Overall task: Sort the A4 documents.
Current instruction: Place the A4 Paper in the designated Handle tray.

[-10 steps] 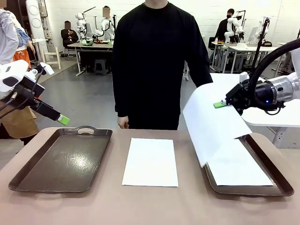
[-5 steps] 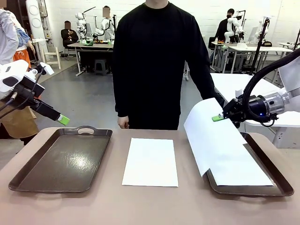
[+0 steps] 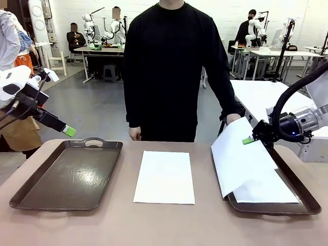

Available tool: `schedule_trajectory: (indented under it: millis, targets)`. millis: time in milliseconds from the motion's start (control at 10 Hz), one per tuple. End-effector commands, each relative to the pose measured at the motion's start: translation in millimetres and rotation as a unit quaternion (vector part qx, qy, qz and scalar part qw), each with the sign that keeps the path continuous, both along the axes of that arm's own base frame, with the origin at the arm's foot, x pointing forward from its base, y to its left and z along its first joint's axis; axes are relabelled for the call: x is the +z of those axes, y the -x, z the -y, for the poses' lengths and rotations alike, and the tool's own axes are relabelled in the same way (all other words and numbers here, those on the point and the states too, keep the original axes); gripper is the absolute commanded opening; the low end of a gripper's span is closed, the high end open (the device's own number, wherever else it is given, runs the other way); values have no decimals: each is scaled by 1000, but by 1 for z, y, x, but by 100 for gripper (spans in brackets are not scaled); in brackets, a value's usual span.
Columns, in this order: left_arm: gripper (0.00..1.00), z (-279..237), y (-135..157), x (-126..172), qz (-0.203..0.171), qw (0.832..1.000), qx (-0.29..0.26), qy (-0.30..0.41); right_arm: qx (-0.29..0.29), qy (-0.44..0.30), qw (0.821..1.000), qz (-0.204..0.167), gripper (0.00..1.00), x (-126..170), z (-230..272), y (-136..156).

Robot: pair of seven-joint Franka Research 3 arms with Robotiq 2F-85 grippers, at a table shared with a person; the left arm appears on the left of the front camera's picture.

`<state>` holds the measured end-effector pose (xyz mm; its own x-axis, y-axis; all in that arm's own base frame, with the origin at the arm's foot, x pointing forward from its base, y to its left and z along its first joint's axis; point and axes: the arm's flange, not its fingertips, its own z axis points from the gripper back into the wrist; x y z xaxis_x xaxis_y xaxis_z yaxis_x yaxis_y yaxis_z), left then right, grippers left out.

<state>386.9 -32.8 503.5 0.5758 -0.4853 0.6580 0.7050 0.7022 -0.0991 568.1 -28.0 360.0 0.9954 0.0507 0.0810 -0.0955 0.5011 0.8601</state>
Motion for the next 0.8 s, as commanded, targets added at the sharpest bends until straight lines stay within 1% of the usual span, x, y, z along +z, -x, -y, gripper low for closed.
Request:
schedule_trajectory:
  millis: [0,300,500,700]
  targets:
    - [100,-3,-1,-2,4,1000,-8,6,0,61,998,16,1,-15,-2,-2]
    - [100,-3,-1,-2,4,1000,-8,6,-4,123,992,32,1,-19,16,-2]
    - [100,-3,-1,-2,4,1000,-8,6,-1,159,987,22,1,-29,27,0]
    - [100,-3,-1,-2,4,1000,-8,6,0,167,986,4,1,-39,39,3]
